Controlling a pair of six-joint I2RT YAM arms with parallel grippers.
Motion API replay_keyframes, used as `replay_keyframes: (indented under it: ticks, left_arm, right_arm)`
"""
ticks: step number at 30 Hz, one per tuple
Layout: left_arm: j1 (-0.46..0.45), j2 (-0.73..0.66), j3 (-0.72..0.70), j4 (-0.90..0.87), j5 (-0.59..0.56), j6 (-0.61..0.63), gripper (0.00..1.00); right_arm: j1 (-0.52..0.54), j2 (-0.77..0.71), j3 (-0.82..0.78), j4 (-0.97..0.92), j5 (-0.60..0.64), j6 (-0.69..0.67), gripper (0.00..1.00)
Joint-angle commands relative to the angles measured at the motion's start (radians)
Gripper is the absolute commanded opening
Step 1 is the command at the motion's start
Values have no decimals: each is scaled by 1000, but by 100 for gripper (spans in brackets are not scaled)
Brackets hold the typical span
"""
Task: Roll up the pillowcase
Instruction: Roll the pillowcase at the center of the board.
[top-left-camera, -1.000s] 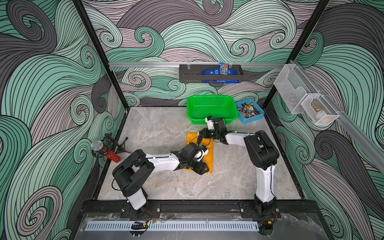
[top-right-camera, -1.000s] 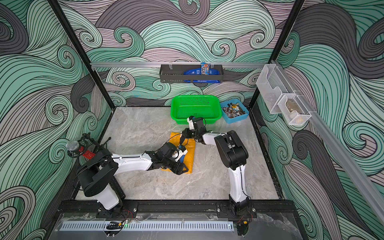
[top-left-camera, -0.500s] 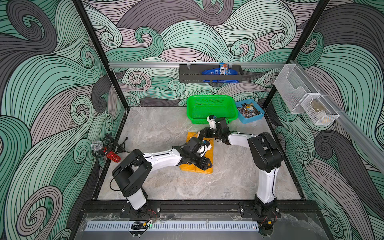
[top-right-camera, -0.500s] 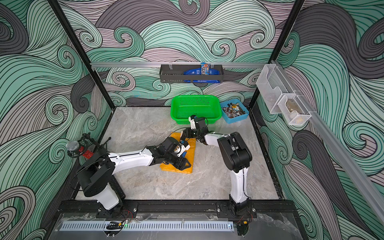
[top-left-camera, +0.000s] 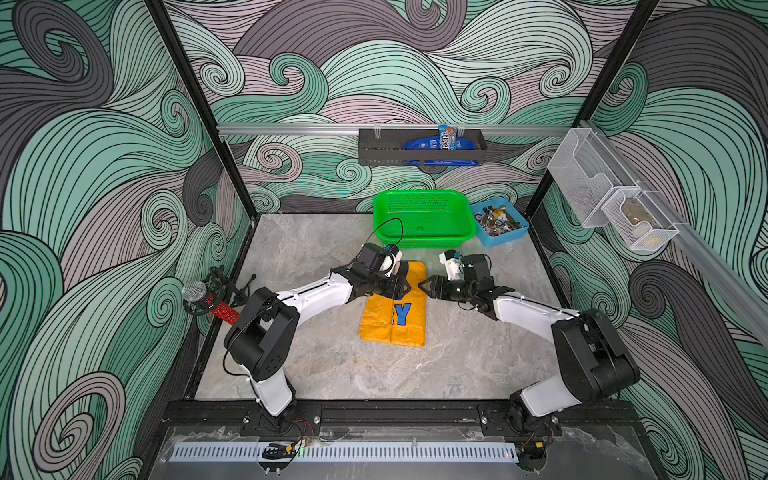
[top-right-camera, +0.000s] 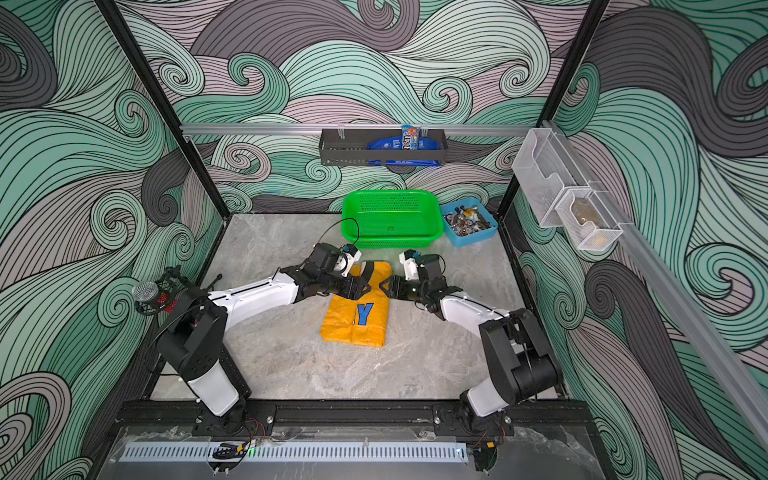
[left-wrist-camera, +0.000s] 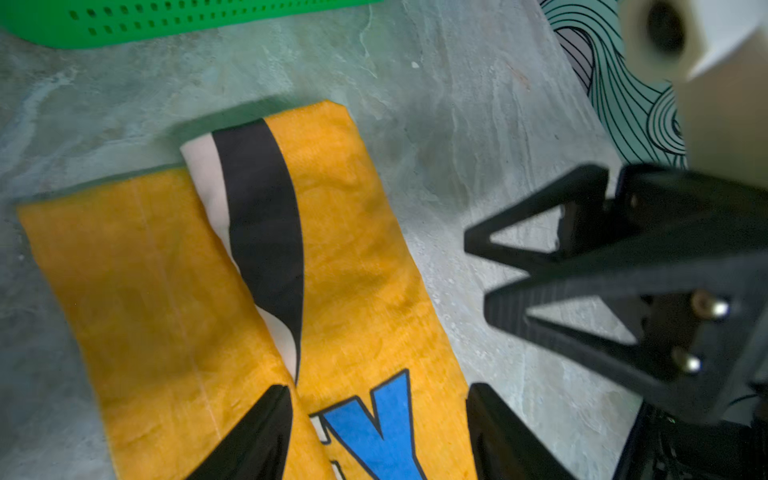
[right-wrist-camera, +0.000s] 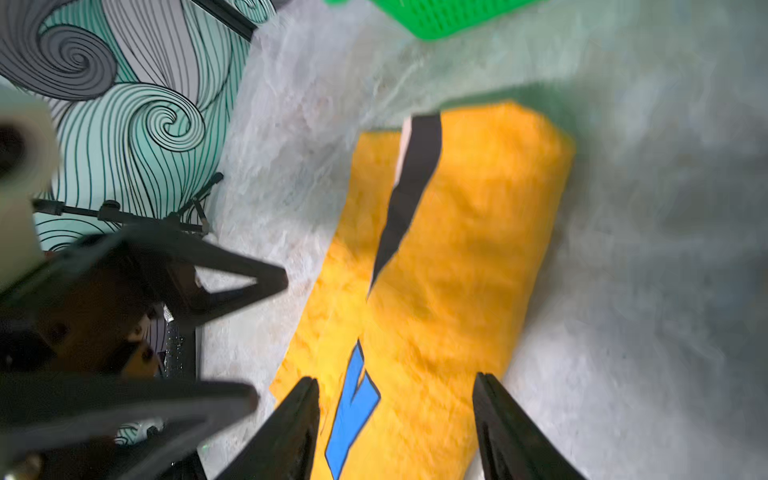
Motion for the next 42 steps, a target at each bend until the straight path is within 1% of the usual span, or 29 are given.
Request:
replay_keyframes:
  ticks: [1, 8, 15, 18, 21, 23, 25, 26, 27, 30, 31, 36, 42]
  left_arm:
    - [17, 28, 40, -13, -36, 18, 70]
    - [41, 33, 26, -30, -34, 22, 71]
    - [65, 3, -21, -30, -24, 22, 71]
    - [76, -7, -33, -36, -22, 29, 71]
    - [85, -18, -45, -43, -18, 30, 71]
    - [89, -26, -54, -44, -17, 31, 71]
    - [93, -36, -63, -47, -15, 31, 71]
    - [94, -40, -67, -50, -15, 32, 71]
    - [94, -44, -71, -51, -13, 32, 71]
    - [98, -54, -79, -60, -12, 33, 71]
    - [97, -58, -83, -62, -12, 34, 71]
    - [104, -73, -95, -76, -22, 41, 71]
    - [111, -82, -107, -81, -27, 49, 71]
  right_arm:
    - [1, 13, -29, -38, -73, 69, 63]
    - [1, 99, -12, -12, -119, 107, 64]
    - [1, 171, -22, 101, -181, 155, 63]
    - [0, 199, -31, 180, -227, 198, 61]
    - [2, 213, -37, 216, -239, 208, 53]
    - [2, 212, -39, 224, -240, 207, 45]
    - [1, 200, -43, 239, -244, 211, 33]
    - [2, 194, -44, 242, -246, 212, 28]
    - [0, 188, -43, 241, -247, 212, 26]
    - [-3, 171, -46, 237, -246, 213, 12]
    - [-3, 165, -48, 234, -242, 213, 8]
    - [-18, 128, -56, 170, -219, 193, 4]
    - [-71, 39, -51, -77, -130, 141, 3]
